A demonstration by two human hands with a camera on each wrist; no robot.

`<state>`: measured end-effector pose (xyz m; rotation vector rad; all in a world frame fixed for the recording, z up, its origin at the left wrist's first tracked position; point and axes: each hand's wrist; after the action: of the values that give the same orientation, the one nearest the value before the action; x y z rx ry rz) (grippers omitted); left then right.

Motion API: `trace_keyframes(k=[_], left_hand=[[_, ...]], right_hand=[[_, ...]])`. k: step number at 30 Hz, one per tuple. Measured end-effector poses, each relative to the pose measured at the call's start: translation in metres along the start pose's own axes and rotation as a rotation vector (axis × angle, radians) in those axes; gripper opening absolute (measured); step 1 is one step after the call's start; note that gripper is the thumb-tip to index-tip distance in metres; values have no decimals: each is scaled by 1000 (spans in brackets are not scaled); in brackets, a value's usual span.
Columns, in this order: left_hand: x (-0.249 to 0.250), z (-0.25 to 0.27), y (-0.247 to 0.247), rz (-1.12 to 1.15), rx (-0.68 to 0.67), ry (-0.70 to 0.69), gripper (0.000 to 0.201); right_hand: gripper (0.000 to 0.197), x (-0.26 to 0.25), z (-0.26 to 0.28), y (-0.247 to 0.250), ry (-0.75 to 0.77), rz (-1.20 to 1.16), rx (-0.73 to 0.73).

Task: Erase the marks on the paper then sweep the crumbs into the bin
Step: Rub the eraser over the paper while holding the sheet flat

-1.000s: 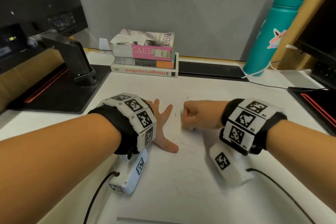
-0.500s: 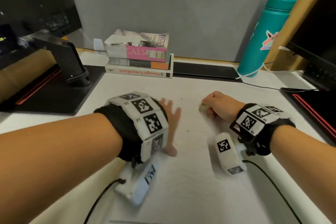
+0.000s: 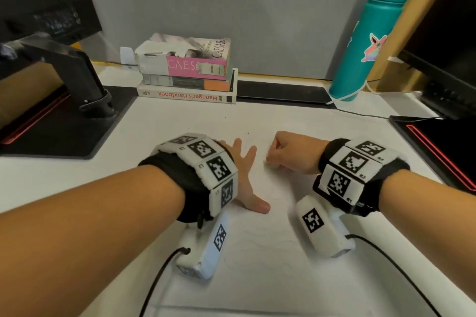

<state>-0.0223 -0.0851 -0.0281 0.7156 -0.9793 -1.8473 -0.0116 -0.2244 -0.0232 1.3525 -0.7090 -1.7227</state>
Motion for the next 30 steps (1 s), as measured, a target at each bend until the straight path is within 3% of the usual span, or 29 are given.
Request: trace_keyframes(k=[4,6,10,15,20,24,27,30], left_hand=[[-3,-1,2,7,7,-1,119],[-1,-1,2,-3,10,2,119],[-2,-1,-2,40,15,1,118],[-3,-2,-3,45,38,-3,120],[-6,-7,-10,50,65,-16,120],[-8,-13,-8,14,83,-23,126],[-6,-15,-8,1,77,-23,123],[-9,-15,-11,3,84,-19,125]], right_hand=[[14,6,11,14,-98,257,2],[18,-3,13,18,-69,400,9],[12,-18,15,0,20,212,-61],[17,-25,10,3,-4,458,-93],[15,-23,15,-8,62,288,-84],[16,-20,16,2,9,596,-80],[19,-29,13,-10,100,402,-117],[23,-19,20,-7,69,333,-103]])
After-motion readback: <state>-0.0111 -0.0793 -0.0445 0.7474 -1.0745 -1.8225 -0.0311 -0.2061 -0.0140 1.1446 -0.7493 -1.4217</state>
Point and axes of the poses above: each hand's wrist, its own z-axis away from the middle knuckle, its own y-axis out of the back of the hand, x = y × z, and after that the axes turned 5 degrees about x, right-handed
